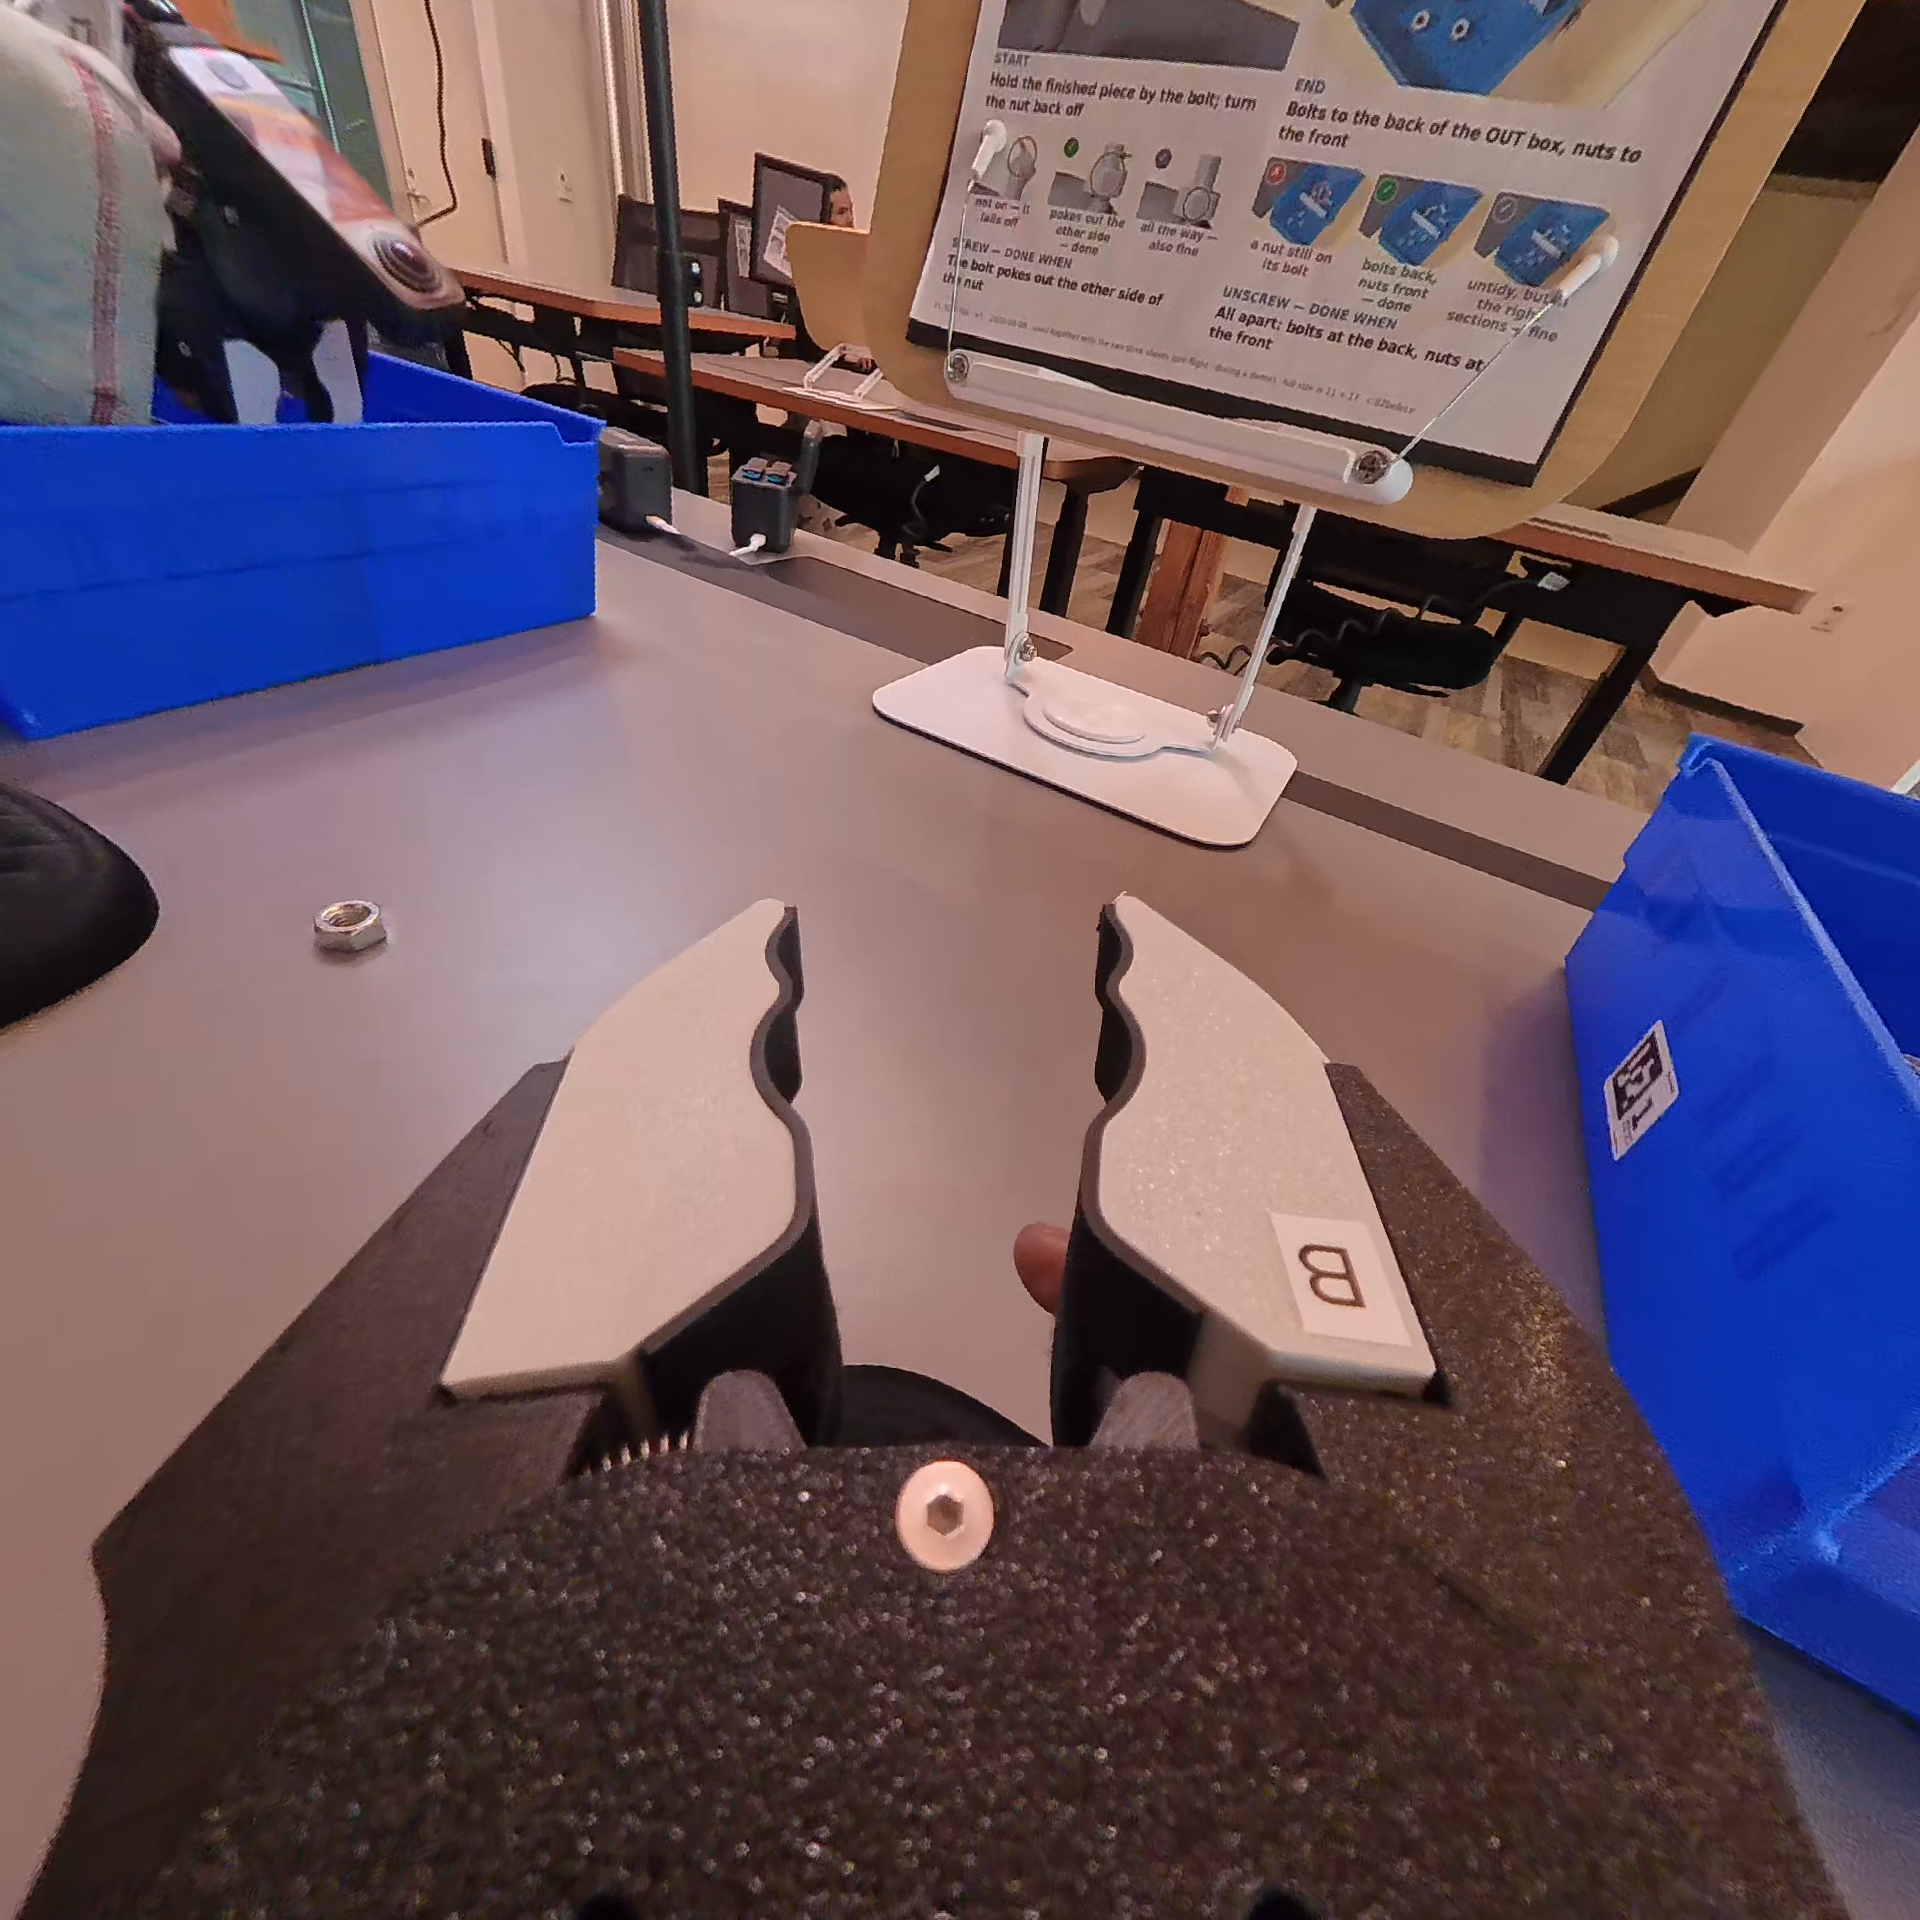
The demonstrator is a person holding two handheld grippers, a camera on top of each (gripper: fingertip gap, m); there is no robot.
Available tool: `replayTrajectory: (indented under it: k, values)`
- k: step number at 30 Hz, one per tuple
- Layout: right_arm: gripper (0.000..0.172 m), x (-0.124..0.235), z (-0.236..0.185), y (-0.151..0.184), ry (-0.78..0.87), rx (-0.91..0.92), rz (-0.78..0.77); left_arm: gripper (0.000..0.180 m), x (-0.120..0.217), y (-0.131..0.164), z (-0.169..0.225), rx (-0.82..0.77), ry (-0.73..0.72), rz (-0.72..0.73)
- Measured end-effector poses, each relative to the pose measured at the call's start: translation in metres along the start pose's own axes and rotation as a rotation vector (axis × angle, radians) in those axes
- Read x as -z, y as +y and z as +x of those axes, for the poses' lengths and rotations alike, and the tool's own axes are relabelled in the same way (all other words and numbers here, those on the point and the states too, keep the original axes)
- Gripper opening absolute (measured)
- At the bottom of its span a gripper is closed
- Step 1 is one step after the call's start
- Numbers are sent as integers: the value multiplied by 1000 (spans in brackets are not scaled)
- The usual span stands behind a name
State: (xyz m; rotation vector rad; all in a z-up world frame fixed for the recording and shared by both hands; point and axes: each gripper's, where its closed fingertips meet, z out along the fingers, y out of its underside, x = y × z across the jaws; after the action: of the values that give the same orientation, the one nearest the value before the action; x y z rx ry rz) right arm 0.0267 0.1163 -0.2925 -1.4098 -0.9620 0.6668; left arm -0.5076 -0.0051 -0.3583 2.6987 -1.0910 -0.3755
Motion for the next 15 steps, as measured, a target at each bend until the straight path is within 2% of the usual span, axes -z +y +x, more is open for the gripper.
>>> replayTrajectory:
  k: [4,7,8,11,15]
  values:
    - [54,-1,-1,1,-4,6,-11,36,-17,3,-4,-27,5,-59]
    - [54,-2,-2,3,-5,11,-19,35,-24,-1,-2,-37,26,-51]
    - [54,-2,-2,3,-5,13,-22,33,-26,-2,-2,-45,26,-48]
    - [54,-3,-3,4,-5,22,-30,11,-29,-2,1,-47,73,-44]
    - [54,-4,-5,5,-10,44,-40,10,-19,-7,-6,42,24,43]
